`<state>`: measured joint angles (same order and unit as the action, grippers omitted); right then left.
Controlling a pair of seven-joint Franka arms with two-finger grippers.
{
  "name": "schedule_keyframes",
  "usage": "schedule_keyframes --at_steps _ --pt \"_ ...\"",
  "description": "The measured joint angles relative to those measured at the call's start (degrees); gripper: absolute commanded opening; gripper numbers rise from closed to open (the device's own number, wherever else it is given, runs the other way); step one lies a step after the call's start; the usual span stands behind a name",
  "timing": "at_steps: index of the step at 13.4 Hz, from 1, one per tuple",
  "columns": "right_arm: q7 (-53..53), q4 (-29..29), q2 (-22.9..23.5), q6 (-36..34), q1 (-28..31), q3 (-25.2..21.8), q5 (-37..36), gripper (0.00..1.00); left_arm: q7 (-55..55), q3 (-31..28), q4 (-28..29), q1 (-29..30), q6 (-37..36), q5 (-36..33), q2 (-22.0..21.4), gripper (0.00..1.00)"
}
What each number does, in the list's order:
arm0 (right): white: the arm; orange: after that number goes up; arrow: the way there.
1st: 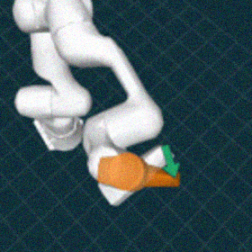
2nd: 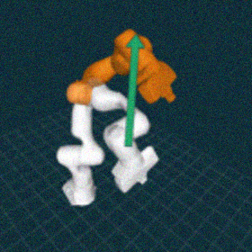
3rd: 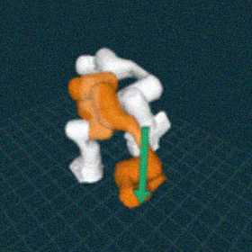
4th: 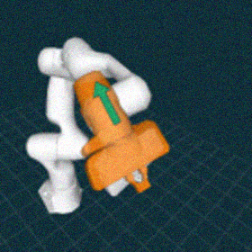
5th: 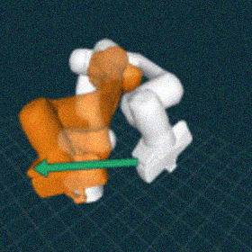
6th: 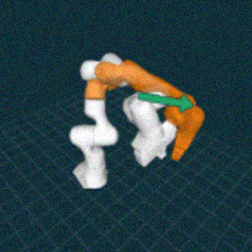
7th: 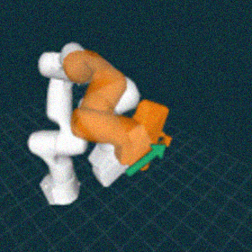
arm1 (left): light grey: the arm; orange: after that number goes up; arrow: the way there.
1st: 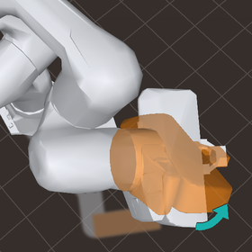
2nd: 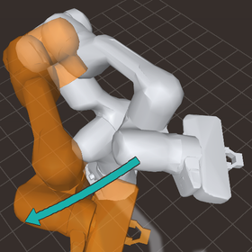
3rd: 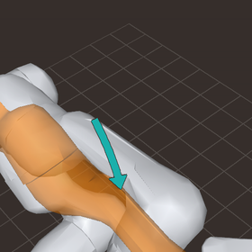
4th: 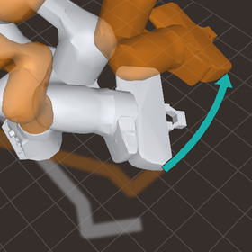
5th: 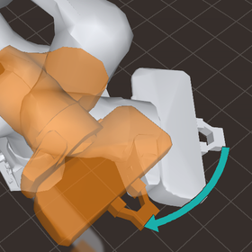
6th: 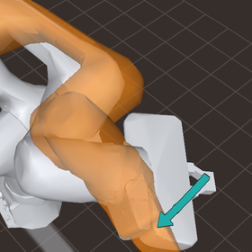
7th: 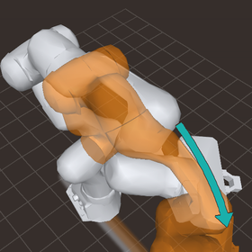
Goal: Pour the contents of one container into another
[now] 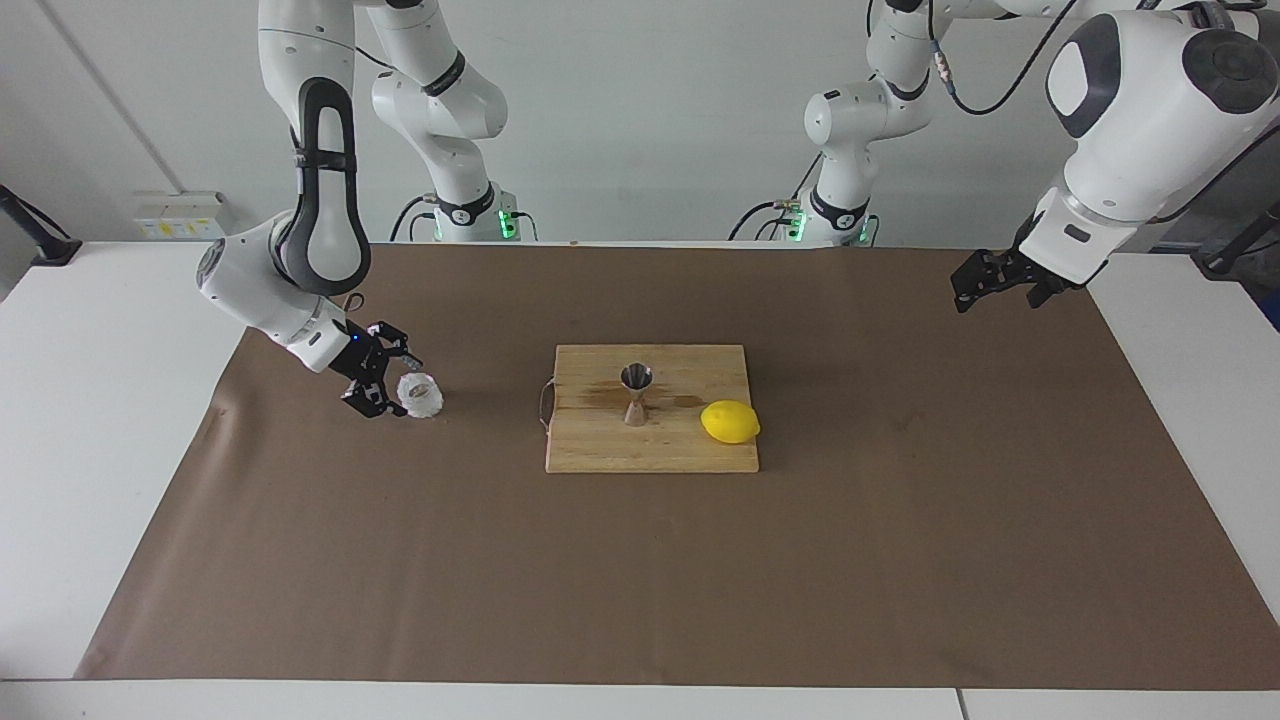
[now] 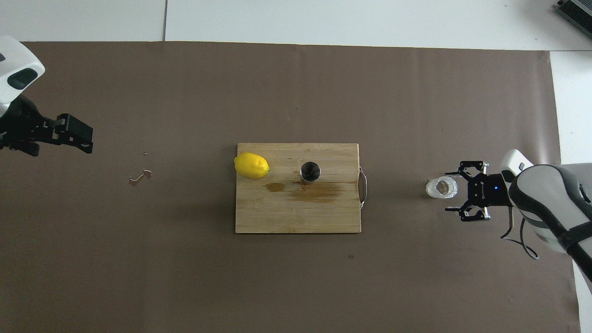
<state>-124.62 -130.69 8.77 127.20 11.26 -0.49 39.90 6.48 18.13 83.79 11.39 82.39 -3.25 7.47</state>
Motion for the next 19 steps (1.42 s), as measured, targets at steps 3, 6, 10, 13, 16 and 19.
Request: schedule_keyframes --at_steps 3,6,10,13,16,19 --pt "0.0 0.0 0.6 1.8 -1.5 0.0 0.7 1.0 -0.8 -0.8 3.1 0.1 2.2 0.1 -2.0 1.0" --pt "0.0 -0.1 0.9 2.3 -2.3 0.0 0.7 1.0 -5.6 -5.4 3.6 -2.1 2.5 0.4 -2.4 1.0" --pt "0.0 -0.2 0.9 2.3 -2.3 0.0 0.7 0.79 -7.8 -8.3 3.8 -3.2 3.3 1.7 -2.8 1.0" --pt "0.0 -0.3 0.9 2.3 -2.3 0.0 0.7 0.45 -7.8 -8.3 9.0 -3.5 6.8 2.5 -7.2 1.0" --pt "0.0 -0.2 0.9 2.3 -2.3 0.0 0.7 0.31 -7.8 -8.3 13.1 -3.6 8.0 3.5 -11.6 1.0" --pt "0.2 -0.2 0.9 2.3 -2.3 0.0 0.7 0.28 -7.8 -8.7 13.5 -3.6 8.4 4.5 -12.5 1.0"
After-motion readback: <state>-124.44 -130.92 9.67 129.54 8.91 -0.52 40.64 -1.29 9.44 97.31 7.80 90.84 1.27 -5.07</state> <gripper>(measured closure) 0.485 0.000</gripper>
